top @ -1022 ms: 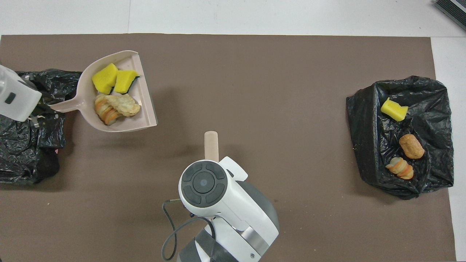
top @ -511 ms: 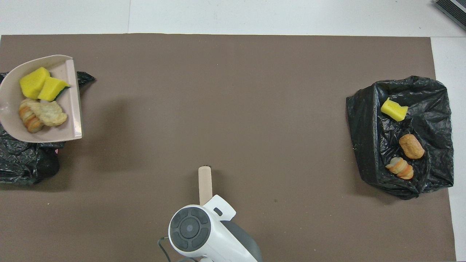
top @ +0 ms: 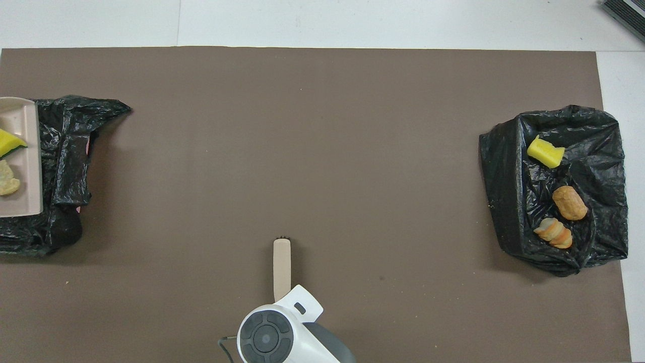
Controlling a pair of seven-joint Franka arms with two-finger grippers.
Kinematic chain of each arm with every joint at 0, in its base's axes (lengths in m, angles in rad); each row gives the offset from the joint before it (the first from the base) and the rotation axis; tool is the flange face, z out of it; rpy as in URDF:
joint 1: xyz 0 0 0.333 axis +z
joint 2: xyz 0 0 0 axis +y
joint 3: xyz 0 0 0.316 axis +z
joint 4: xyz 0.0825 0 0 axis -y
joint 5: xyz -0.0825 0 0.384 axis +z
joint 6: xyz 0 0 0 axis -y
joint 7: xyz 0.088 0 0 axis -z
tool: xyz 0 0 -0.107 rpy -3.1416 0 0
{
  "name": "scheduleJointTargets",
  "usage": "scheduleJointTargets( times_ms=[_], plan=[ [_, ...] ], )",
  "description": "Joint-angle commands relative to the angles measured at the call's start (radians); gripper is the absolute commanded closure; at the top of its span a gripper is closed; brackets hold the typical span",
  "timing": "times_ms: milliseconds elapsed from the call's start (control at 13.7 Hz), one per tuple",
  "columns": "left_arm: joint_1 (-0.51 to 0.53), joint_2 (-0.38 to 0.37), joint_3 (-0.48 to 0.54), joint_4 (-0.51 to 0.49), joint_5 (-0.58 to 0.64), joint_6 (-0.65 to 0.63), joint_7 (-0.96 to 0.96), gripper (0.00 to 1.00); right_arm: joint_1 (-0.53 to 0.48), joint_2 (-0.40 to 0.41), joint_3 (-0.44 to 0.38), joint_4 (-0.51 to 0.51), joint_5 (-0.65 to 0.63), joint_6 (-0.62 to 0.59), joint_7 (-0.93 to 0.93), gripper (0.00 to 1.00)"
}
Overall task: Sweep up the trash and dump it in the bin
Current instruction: 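Tip the dustpan into the black bag with the left gripper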
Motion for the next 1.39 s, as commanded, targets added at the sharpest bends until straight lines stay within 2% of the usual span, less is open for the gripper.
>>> scheduleJointTargets(
  times_ms=[0, 292, 365, 438, 511, 876, 1168, 1314],
  plan=[
    [0.006, -0.002, -0.005, -0.026, 0.104, 0.079, 0.006, 1.0, 0.006, 0.004, 0.002, -0.027, 0.023, 0.037, 0.031, 1.0],
    [-0.011, -0.027, -0.005, -0.109, 0.269, 0.156, -0.083, 1.0, 0.009, 0.036, 0.002, -0.006, 0.023, 0.051, 0.041, 1.0],
    [-0.016, -0.03, -0.005, -0.128, 0.311, 0.156, -0.141, 1.0, 0.006, 0.048, 0.002, 0.01, 0.023, 0.046, 0.046, 0.97],
    [-0.032, -0.032, -0.005, -0.143, 0.376, 0.156, -0.184, 1.0, 0.001, 0.058, 0.002, 0.029, 0.023, 0.042, 0.047, 0.87],
    [-0.048, -0.038, -0.005, -0.158, 0.441, 0.161, -0.206, 1.0, -0.002, 0.062, 0.001, 0.043, 0.023, 0.039, 0.046, 0.73],
    [-0.054, -0.082, -0.006, -0.253, 0.688, 0.26, -0.227, 1.0, -0.047, 0.068, -0.004, 0.099, 0.006, 0.037, 0.041, 0.52],
    [-0.072, -0.108, -0.005, -0.273, 0.857, 0.247, -0.315, 1.0, -0.054, 0.069, -0.003, 0.097, 0.003, 0.049, 0.031, 0.52],
    [-0.11, -0.139, -0.006, -0.309, 0.972, 0.196, -0.405, 1.0, -0.056, 0.069, -0.006, 0.111, 0.003, 0.045, 0.035, 0.52]
  ],
)
